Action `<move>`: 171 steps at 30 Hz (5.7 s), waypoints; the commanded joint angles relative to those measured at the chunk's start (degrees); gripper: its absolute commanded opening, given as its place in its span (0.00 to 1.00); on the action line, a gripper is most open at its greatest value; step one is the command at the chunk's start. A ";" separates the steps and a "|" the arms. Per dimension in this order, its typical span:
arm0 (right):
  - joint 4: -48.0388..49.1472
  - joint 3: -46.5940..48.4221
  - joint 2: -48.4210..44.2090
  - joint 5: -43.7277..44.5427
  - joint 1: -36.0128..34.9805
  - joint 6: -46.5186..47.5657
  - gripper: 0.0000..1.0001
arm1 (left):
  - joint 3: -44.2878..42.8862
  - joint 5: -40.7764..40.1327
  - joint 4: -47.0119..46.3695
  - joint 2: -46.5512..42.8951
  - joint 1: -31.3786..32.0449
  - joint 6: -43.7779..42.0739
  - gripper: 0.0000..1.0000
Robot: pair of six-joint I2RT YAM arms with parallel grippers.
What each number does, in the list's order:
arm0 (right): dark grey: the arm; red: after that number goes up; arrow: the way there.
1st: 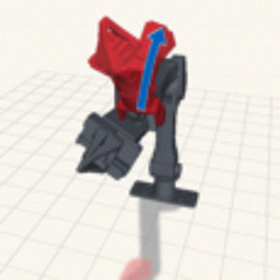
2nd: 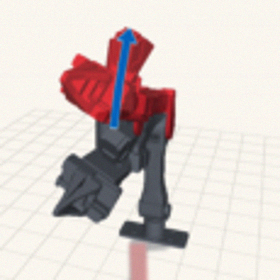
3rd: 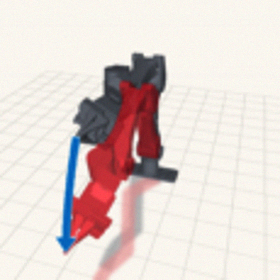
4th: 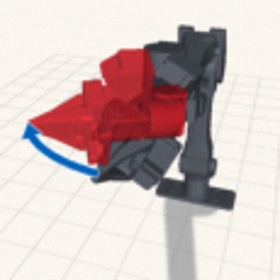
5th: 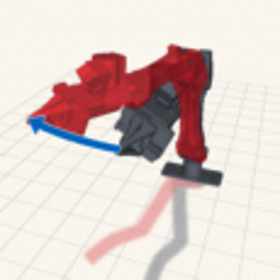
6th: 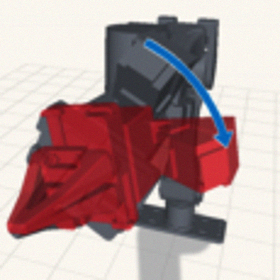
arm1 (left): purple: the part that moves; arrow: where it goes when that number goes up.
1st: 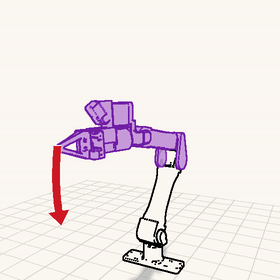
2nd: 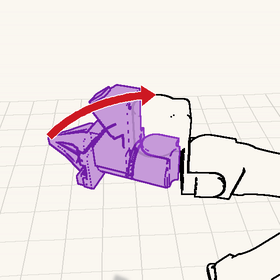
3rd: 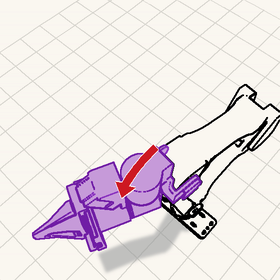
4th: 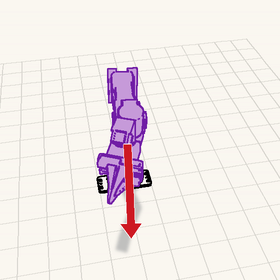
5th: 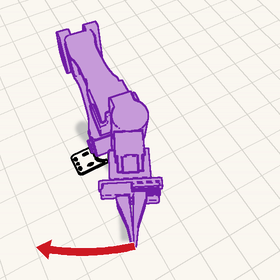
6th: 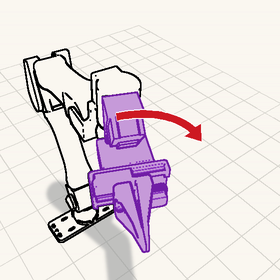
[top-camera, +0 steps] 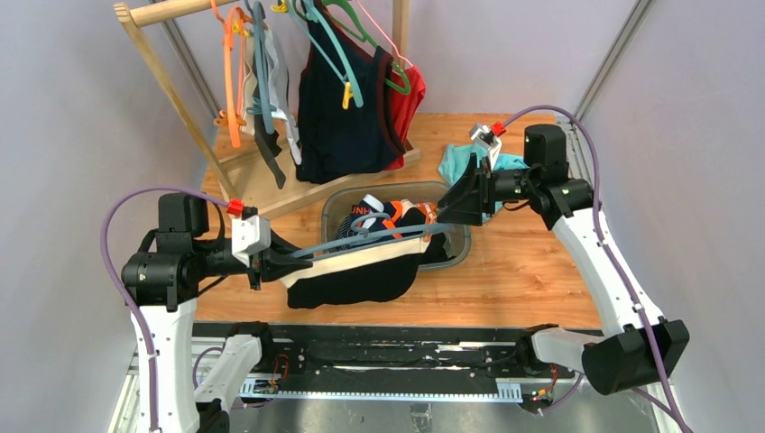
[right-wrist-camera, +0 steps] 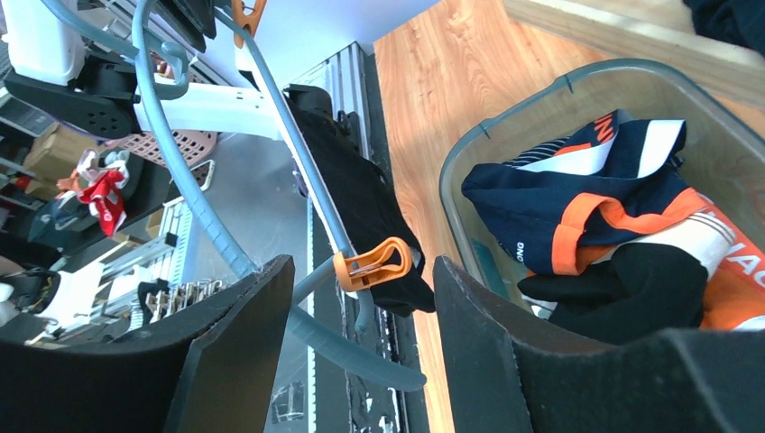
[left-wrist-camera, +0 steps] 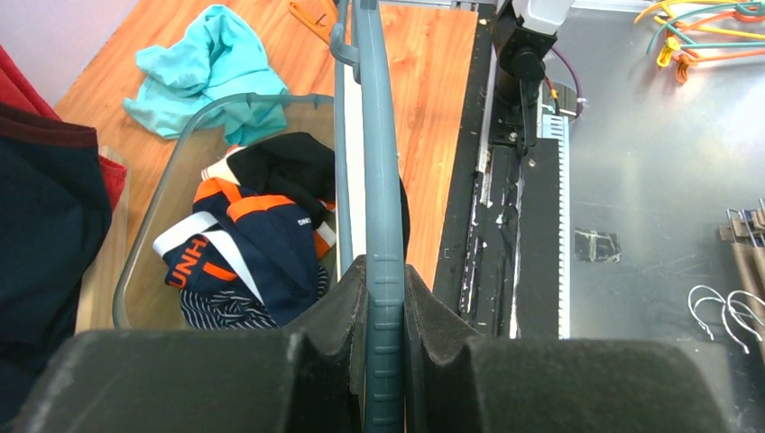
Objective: Remove the underwear clipped to the hanger
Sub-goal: Remove the underwear from the hanger.
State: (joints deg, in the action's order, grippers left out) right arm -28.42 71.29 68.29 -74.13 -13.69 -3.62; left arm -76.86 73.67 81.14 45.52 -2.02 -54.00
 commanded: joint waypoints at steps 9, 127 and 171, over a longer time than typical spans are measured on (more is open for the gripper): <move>0.41 -2.47 3.99 -7.08 -1.56 3.31 0.57 | 1.72 0.44 -0.84 2.04 4.47 -5.61 0.00; -26.87 10.28 -9.70 34.62 -18.62 47.71 0.01 | -6.59 -18.81 -21.64 14.63 3.69 41.58 0.86; -22.01 7.15 -10.60 31.33 -18.61 46.46 0.01 | 21.55 -5.26 -36.33 8.28 3.70 55.84 0.69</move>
State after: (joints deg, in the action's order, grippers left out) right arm -54.30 78.83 58.76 -41.43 -32.95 43.53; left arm -57.10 64.86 50.06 55.61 1.96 -3.11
